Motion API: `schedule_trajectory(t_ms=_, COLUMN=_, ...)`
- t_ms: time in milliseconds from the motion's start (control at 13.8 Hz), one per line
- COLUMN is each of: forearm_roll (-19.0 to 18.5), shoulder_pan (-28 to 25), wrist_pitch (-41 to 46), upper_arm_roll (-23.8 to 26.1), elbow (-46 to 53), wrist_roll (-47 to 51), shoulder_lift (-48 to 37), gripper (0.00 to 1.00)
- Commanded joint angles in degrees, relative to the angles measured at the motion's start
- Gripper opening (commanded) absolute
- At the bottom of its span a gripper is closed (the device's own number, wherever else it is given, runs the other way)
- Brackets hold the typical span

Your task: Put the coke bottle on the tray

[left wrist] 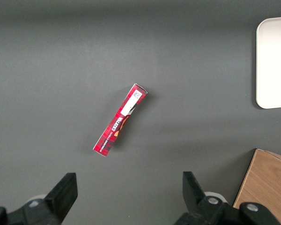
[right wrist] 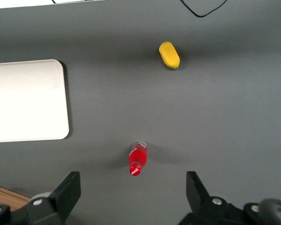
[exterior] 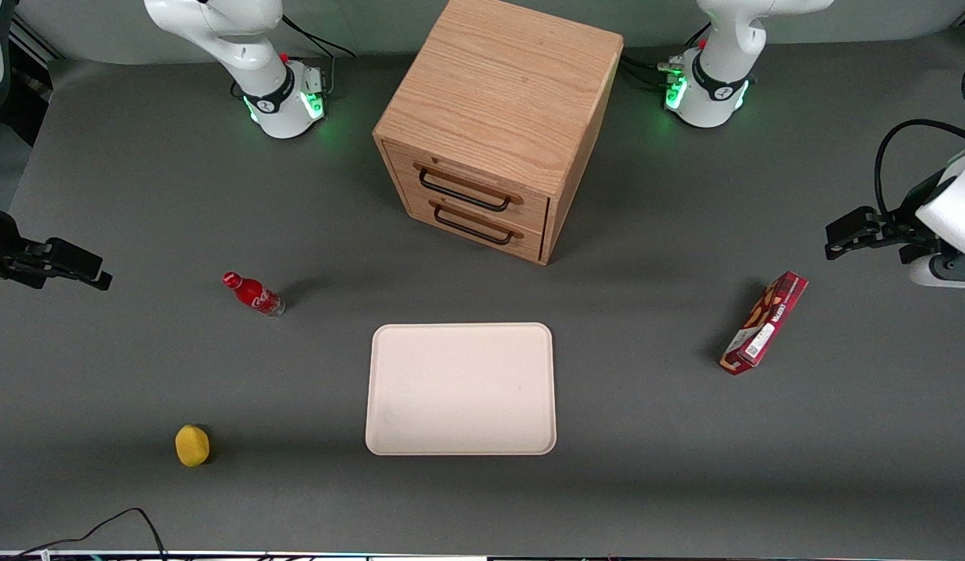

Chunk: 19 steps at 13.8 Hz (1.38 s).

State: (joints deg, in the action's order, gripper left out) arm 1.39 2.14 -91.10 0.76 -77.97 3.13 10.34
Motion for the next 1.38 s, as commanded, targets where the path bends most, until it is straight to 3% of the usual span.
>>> schedule_trajectory(t_ms=0, forearm_roll=0.45, shoulder_pan=-0.12, wrist_pitch=0.84, upper_arm_roll=-0.14, elbow=0.98, wrist_roll=0.29, shoulder_lift=0.56, gripper=1.0)
schedule_trajectory(t_ms=435, forearm_roll=2.11, shoulder_pan=-0.65, wrist_pitch=-1.34, upper_arm_roll=1.87, elbow=-7.44, wrist_roll=1.17, shoulder_lift=1.09, gripper=1.0)
schedule_trajectory(t_ms=870, forearm_roll=3.44, shoulder_pan=-0.29, wrist_pitch=-19.87, upper_arm_roll=3.29, elbow=-30.45, wrist_roll=1.0, shoulder_lift=-7.16, gripper=1.0)
schedule_trajectory(t_ms=1087, forearm_roll=3.44, shoulder_pan=-0.29, wrist_pitch=-22.44, upper_arm_roll=3.81, elbow=-36.36, wrist_roll=0.91, shoulder_lift=-7.97, gripper=0.95)
schedule_trajectory(t_ms=1304, forearm_roll=3.44, shoulder_pan=-0.29, wrist_pitch=-30.86, upper_arm_roll=4.16, elbow=-44.7, wrist_roll=0.65, shoulder_lift=-10.07, gripper=0.91)
